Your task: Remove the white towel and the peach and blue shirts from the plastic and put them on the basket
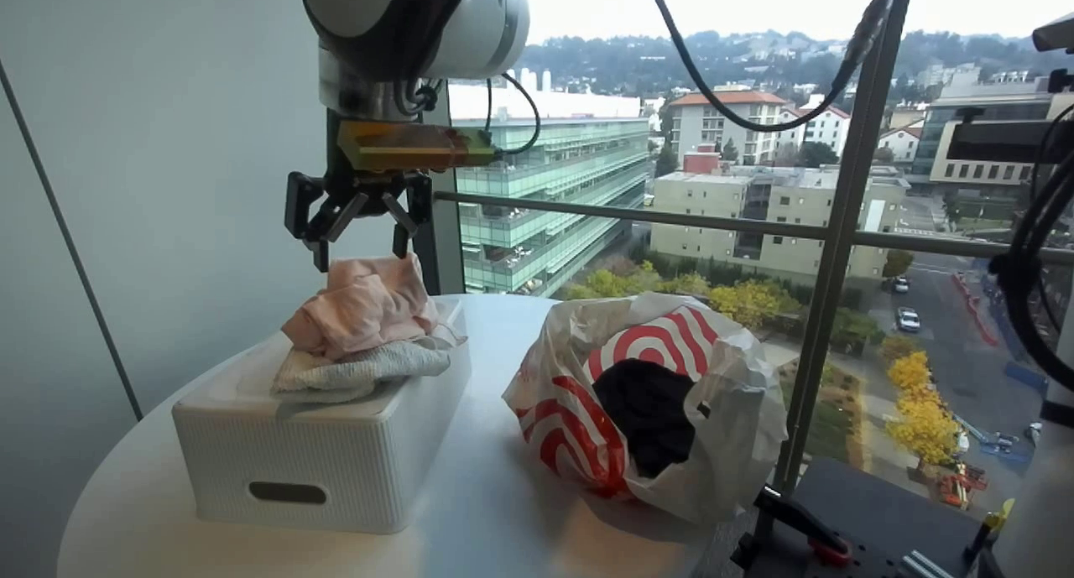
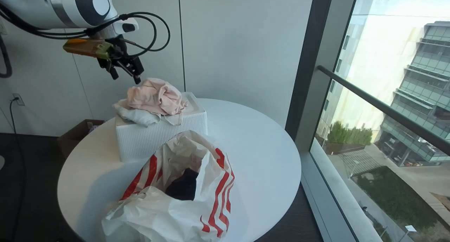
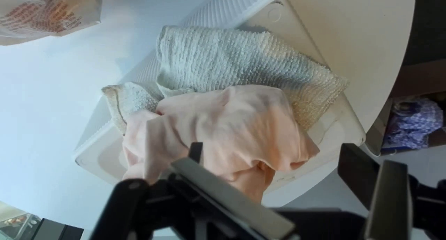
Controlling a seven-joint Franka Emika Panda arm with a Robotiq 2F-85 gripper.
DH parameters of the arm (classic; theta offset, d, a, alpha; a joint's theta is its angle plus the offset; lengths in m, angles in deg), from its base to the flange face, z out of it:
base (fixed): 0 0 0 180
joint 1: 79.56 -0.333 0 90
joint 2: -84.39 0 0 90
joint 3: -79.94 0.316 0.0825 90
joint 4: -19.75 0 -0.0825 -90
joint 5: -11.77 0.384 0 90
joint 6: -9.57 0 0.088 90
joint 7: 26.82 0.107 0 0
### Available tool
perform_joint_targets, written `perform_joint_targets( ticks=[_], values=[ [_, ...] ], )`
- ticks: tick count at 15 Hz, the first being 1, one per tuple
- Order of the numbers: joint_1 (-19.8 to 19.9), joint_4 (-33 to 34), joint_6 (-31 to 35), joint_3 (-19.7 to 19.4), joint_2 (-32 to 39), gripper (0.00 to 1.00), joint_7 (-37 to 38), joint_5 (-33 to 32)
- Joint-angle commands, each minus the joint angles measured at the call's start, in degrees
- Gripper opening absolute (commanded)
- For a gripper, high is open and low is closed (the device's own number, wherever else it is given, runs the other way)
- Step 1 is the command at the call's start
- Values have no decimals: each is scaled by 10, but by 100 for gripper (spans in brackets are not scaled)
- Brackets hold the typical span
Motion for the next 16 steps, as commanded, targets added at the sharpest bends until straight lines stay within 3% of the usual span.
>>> perform_joint_targets(
  ticks=[1,9,12,16],
  values=[
    [7,-92,-44,-11,-120,100,1,50],
    [57,-279,-149,-85,-320,100,-24,167],
    [93,-298,-163,-124,-311,100,-57,170],
    [122,-297,-75,-170,-233,100,-133,176]
  ],
)
